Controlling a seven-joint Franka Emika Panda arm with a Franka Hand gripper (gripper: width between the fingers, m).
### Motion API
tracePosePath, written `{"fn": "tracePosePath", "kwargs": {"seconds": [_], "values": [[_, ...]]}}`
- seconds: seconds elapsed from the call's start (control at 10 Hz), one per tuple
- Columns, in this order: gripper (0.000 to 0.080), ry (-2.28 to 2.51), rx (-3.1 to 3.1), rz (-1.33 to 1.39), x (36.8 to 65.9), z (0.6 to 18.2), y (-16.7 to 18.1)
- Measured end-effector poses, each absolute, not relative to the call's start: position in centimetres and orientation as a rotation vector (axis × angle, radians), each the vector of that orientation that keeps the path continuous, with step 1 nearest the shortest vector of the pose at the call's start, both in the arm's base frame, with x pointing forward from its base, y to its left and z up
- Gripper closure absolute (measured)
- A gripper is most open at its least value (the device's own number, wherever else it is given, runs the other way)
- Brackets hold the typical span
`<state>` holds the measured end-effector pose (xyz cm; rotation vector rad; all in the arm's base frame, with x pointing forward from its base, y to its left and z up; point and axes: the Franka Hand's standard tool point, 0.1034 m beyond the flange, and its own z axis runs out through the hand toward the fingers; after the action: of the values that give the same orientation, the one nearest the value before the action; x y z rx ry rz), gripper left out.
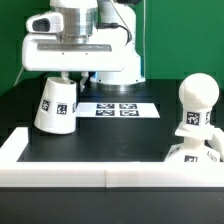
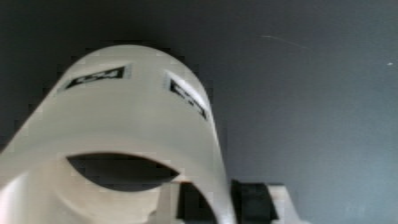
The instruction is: Assemble lamp
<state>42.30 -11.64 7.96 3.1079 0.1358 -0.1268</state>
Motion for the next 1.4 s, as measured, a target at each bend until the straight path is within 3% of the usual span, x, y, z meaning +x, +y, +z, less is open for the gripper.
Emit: {"fn": "tracePosePath", "kwargs": {"seconds": [0.5,0.8,1.1,1.4], "values": [[0.0756,0.091,3.112,-0.133,42.4,8.1,-11.0],[0.0755,0.033,3.141,-0.155,44.4,9.7,-6.0],[0.0755,-0.052,3.179,-0.169,48.4,13.1,-1.3],[0.0755,-0.152,3.196,-0.204,51.7,16.3,0.3]]}}
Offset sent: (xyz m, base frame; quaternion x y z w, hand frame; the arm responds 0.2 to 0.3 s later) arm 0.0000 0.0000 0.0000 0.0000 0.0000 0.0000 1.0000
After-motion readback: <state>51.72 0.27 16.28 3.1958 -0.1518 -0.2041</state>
